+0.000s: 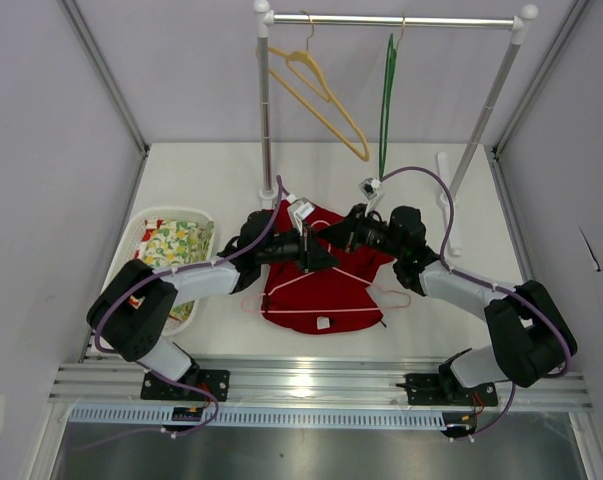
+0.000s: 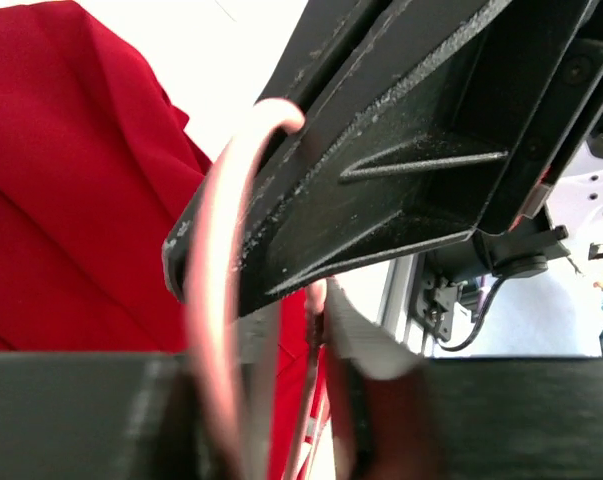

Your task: Place the skirt on the hanger

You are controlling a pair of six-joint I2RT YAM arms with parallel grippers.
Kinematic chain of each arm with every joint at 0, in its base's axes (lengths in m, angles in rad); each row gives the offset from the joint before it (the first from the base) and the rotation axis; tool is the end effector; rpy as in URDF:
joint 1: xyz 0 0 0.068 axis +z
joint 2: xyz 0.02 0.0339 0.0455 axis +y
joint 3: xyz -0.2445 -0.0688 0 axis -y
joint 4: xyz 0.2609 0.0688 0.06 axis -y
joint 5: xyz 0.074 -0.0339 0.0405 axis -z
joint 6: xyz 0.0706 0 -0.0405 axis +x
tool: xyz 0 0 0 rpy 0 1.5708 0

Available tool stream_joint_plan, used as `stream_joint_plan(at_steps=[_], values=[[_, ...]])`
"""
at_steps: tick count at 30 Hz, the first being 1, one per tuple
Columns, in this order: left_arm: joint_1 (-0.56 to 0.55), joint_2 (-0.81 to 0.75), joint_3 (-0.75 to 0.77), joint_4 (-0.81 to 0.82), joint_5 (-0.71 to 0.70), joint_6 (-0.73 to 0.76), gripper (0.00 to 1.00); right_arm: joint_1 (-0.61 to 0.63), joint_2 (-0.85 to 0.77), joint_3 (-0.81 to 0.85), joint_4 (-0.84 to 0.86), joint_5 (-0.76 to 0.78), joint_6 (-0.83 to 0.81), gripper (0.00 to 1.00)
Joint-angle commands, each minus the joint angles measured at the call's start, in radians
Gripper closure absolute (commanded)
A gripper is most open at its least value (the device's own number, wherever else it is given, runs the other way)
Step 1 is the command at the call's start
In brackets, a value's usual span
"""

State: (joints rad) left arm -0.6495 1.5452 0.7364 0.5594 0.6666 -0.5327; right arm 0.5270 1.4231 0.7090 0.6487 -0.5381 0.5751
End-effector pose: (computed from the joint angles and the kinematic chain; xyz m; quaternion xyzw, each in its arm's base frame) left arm 0.2625 -0.2541 0.1786 0.2440 0.7331 -0.5376 0.3376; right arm 0.2885 0.2097 0.2210 -0.1647 0.7078 0.5103 0.4599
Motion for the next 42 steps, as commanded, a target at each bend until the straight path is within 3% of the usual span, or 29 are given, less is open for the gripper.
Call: stream_joint_plan(at_steps=[1,5,8,11,12,15,18,25,32,36,40,42], values=[[-0.007,0.003,-0.008,0.083,0.010,-0.006,0.81,-0.002,-0.036,-0.005,0.035,0.009,0.000,1.00],[-0.009,0.004,-0.012,0.074,0.010,0.000,1.00,-0.001,-0.046,-0.006,0.019,0.020,-0.006,1.00],[-0.007,-0.003,-0.019,0.065,0.007,0.007,1.00,-0.001,-0.059,0.007,-0.064,0.047,-0.024,0.99],[-0.010,-0.019,-0.022,0.048,-0.002,0.025,1.00,0.001,-0.091,0.029,-0.151,0.113,-0.043,0.67],[-0.012,-0.023,-0.022,0.042,-0.005,0.031,1.00,0.001,-0.105,0.029,-0.211,0.133,-0.056,0.48],[-0.012,-0.033,-0.025,0.037,-0.019,0.040,1.00,-0.001,-0.168,0.035,-0.352,0.237,-0.072,0.31],[-0.012,-0.037,-0.026,0.034,-0.041,0.045,1.00,-0.015,-0.242,0.024,-0.482,0.317,-0.063,0.28],[-0.010,-0.042,-0.028,0.051,-0.136,0.022,1.00,-0.033,-0.434,-0.020,-0.797,0.509,0.028,0.28],[-0.009,-0.027,-0.017,0.057,-0.219,0.019,1.00,-0.035,-0.549,-0.075,-1.076,0.570,0.130,0.48],[0.004,0.001,-0.003,0.062,-0.266,0.002,1.00,-0.027,-0.601,-0.143,-1.159,0.635,0.166,0.53],[0.007,0.032,0.026,0.036,-0.303,-0.012,1.00,-0.025,-0.659,-0.250,-1.149,0.638,0.222,0.66],[0.008,0.044,0.037,0.031,-0.305,-0.012,1.00,-0.025,-0.667,-0.284,-1.129,0.647,0.244,0.68]])
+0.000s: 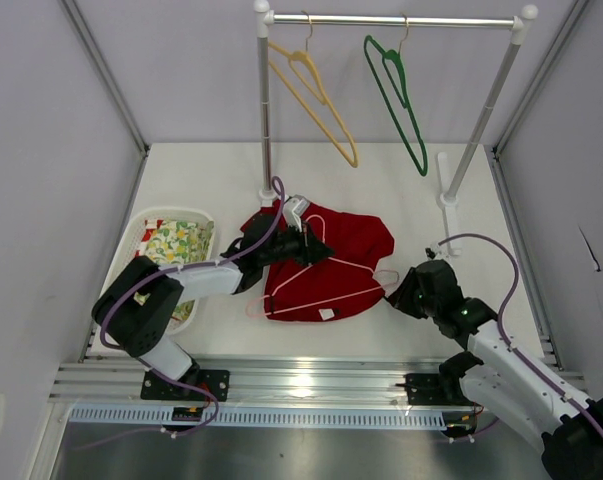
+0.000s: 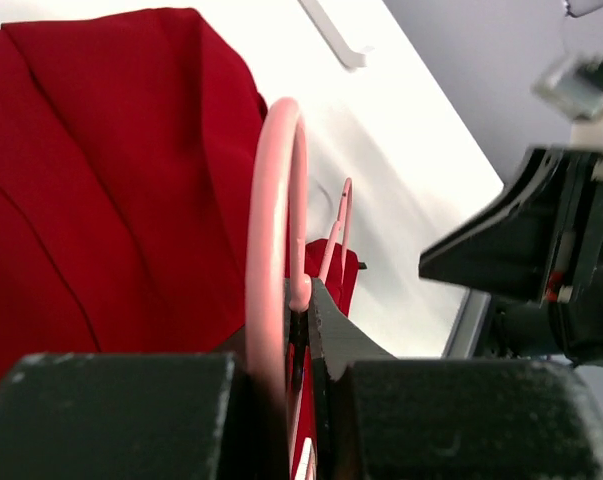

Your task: Place the skirt on the hanger

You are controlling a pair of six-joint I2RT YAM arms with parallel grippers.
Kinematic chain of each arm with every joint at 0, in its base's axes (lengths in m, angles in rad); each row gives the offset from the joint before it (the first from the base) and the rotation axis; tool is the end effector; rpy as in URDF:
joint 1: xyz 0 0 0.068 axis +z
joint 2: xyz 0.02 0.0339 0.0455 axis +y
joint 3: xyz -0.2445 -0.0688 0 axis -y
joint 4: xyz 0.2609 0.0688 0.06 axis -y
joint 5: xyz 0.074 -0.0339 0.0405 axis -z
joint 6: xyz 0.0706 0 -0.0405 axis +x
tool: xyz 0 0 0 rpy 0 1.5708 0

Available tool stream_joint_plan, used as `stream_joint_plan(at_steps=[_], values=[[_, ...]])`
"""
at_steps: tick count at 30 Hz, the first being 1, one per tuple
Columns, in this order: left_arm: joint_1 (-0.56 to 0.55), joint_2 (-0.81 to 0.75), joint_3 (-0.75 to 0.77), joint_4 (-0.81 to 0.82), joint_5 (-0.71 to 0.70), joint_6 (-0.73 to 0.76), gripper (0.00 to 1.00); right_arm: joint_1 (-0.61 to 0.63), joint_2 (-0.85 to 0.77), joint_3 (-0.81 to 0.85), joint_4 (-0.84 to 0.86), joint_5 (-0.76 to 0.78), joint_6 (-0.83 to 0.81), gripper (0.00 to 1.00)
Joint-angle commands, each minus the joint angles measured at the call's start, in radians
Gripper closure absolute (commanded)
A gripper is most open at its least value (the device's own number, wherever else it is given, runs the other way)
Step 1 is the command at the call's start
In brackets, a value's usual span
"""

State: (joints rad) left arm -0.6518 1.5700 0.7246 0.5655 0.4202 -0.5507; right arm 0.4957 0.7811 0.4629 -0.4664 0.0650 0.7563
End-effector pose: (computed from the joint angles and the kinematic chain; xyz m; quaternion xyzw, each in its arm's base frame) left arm 0.2774 -0.2479 0.1643 0.1648 0.7739 -0.4702 0.3909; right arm 0.1915 0.0983 0.1589 0.1323 0.9138 0.2000 0.3278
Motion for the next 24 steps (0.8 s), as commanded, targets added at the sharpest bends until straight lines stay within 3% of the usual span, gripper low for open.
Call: stream_joint_plan(at_steps=[1,16,24], values=[[0.011,0.021,0.052,0.017,-0.057,0.006,1.00,0.006,-0.028,-0.068,-0.008,0.051,0.067,0.70],[0.018,0.007,0.079,-0.061,-0.032,0.037,1.00,0.009,0.049,-0.184,0.339,0.142,0.008,0.65],[0.018,0.004,0.090,-0.079,-0.023,0.037,1.00,0.010,0.118,-0.178,0.413,0.153,-0.011,0.65]])
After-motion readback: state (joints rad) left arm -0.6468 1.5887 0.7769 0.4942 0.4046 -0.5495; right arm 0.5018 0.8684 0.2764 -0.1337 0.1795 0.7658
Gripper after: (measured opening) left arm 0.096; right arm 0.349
